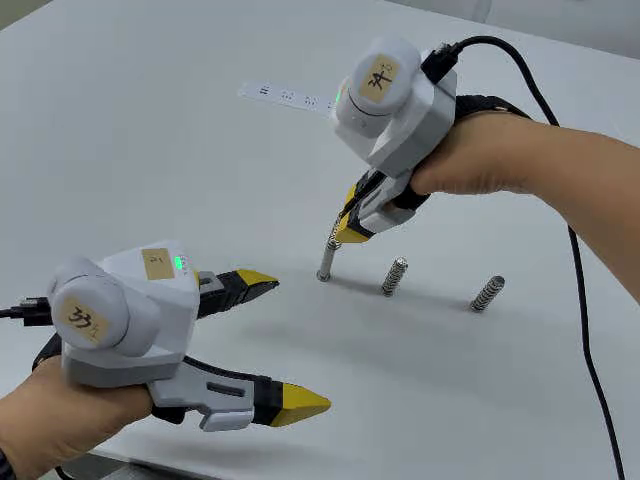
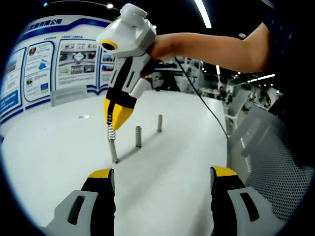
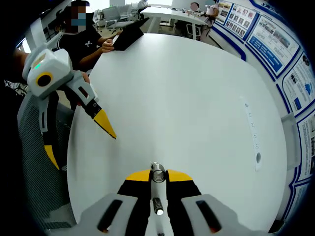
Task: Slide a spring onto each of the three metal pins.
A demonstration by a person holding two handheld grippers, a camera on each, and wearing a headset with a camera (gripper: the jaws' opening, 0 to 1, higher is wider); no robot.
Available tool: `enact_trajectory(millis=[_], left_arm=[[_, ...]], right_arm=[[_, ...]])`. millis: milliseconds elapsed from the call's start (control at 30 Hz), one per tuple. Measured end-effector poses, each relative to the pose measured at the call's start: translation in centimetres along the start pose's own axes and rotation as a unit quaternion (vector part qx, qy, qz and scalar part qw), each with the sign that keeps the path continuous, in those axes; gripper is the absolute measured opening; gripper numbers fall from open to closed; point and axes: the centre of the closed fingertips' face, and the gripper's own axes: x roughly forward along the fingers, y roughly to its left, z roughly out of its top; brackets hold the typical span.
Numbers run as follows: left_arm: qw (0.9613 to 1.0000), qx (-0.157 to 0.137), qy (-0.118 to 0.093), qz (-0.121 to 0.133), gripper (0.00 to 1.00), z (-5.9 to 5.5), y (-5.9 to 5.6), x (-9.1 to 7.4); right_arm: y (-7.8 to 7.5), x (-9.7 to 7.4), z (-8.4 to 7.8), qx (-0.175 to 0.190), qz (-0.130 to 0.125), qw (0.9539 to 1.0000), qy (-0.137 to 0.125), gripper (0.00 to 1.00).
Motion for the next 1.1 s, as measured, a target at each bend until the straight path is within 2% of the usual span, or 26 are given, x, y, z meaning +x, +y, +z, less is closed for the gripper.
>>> enact_trajectory(millis=[233, 567, 1100], left_arm=[[1.0, -0.002, 0.0, -0.001, 0.8, -0.1, 0.1, 0.1], [1.0, -0.007, 0.003, -0.001, 0.79, -0.4, 0.1, 0.1], [0.9999, -0.013, 0.006, 0.001, 0.78, -0.8, 0.3, 0.1]], right_arm=[[0.1, 0.4, 0.1, 0.002, 0.007, 1.0, 0.002, 0.12], [0.4, 2.3, -0.7, 0.004, 0.017, 0.9995, 0.026, 0.12], [1.1, 4.7, -1.3, 0.015, 0.027, 0.999, 0.031, 0.12]])
